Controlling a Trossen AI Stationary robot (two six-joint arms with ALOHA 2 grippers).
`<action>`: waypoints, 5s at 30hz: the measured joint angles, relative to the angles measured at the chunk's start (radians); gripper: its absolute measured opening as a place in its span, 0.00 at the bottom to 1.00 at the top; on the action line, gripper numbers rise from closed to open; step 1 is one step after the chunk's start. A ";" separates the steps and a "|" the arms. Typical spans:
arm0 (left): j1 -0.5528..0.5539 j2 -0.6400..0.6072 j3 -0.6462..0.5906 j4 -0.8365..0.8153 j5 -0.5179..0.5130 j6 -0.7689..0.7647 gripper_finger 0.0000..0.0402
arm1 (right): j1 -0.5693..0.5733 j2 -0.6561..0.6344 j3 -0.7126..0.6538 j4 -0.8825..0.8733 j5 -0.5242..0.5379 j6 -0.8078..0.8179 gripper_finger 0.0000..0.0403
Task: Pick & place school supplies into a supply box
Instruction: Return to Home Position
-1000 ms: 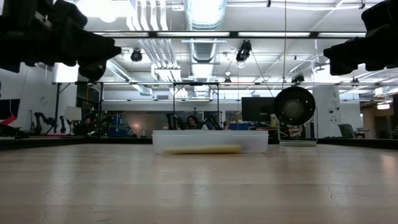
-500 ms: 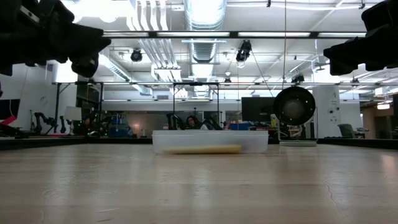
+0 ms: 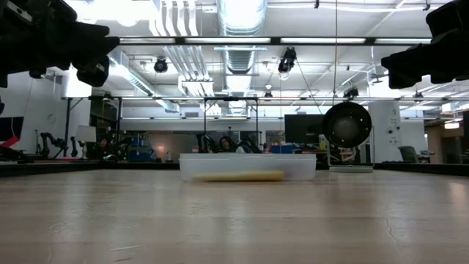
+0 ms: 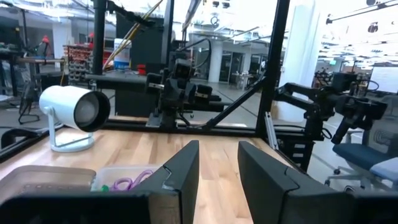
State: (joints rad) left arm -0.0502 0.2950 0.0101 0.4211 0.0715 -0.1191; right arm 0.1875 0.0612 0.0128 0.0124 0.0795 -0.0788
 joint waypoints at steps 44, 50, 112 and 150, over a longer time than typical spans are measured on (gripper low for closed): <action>0.000 -0.218 0.001 -0.400 -0.123 0.009 0.24 | 0.000 0.000 0.000 0.000 0.000 0.000 0.17; 0.000 -0.166 0.002 -0.401 -0.124 0.011 0.24 | 0.000 0.000 0.000 0.000 0.000 0.000 0.17; 0.000 -0.006 0.001 -0.324 -0.126 0.012 0.24 | 0.000 0.001 0.000 0.000 0.000 0.000 0.17; -0.096 -0.043 0.010 -0.022 -0.123 0.012 0.24 | 0.000 0.001 0.000 0.000 0.000 0.000 0.17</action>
State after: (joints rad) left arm -0.1461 0.2519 0.0196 0.3992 -0.0520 -0.1067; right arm 0.1873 0.0620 0.0128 0.0126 0.0795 -0.0788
